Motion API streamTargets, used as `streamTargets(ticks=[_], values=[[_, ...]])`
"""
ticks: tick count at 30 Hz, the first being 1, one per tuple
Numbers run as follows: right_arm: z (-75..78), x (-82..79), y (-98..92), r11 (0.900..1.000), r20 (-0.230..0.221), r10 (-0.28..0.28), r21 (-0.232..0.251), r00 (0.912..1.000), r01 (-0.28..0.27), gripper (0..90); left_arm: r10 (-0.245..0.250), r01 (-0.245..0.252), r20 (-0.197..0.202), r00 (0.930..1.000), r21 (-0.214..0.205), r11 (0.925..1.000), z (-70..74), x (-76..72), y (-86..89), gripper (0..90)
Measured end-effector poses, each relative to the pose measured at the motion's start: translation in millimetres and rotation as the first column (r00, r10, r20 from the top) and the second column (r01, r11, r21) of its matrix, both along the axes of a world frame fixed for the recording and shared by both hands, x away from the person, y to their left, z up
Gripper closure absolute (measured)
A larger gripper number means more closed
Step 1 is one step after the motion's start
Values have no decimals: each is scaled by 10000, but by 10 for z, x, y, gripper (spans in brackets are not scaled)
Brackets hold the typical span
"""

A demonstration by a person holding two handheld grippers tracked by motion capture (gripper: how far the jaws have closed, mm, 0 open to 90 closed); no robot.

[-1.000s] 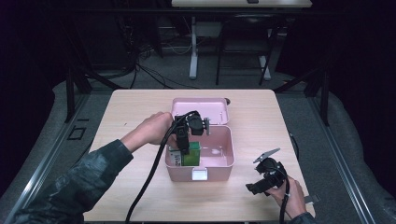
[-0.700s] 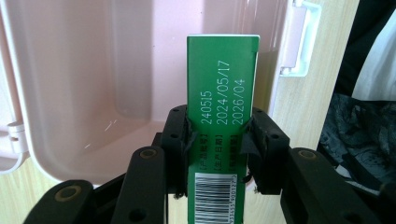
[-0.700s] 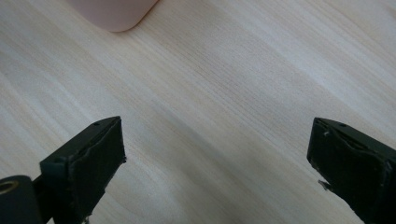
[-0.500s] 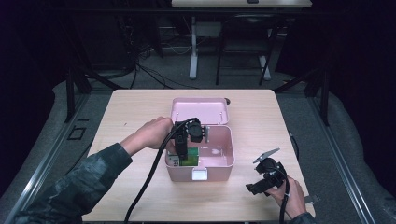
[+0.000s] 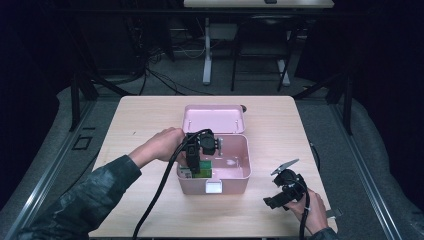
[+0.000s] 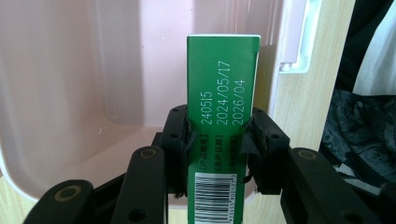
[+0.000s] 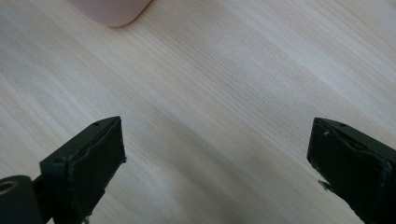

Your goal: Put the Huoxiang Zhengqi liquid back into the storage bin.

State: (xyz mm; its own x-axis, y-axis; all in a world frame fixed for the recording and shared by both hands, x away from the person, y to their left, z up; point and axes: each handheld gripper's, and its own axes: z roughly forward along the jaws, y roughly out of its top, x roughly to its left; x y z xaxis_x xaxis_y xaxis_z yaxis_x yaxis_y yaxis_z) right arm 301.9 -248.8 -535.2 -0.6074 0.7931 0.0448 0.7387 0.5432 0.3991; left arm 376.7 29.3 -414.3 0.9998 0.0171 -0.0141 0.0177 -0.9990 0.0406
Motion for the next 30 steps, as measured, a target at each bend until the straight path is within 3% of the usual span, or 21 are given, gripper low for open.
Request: streamTargets(ticks=[8,18,21,30], values=[[-5,5,-2,10000,2,34,-11,10000,-34,35,-75,76,-22,10000,191,9998,-44,12,3,636],[-9,7,-6,10000,-5,32,-77,10000,-32,34,243,-243,-155,9996,17,9997,-71,27,23,625],[-9,8,-3,9999,2,66,-76,10000,-66,34,367,-368,-272,9990,-36,9993,-71,40,31,601],[0,8,-9,10000,75,69,-38,9999,-69,31,908,-923,-453,9948,-318,9952,-72,96,82,415]])
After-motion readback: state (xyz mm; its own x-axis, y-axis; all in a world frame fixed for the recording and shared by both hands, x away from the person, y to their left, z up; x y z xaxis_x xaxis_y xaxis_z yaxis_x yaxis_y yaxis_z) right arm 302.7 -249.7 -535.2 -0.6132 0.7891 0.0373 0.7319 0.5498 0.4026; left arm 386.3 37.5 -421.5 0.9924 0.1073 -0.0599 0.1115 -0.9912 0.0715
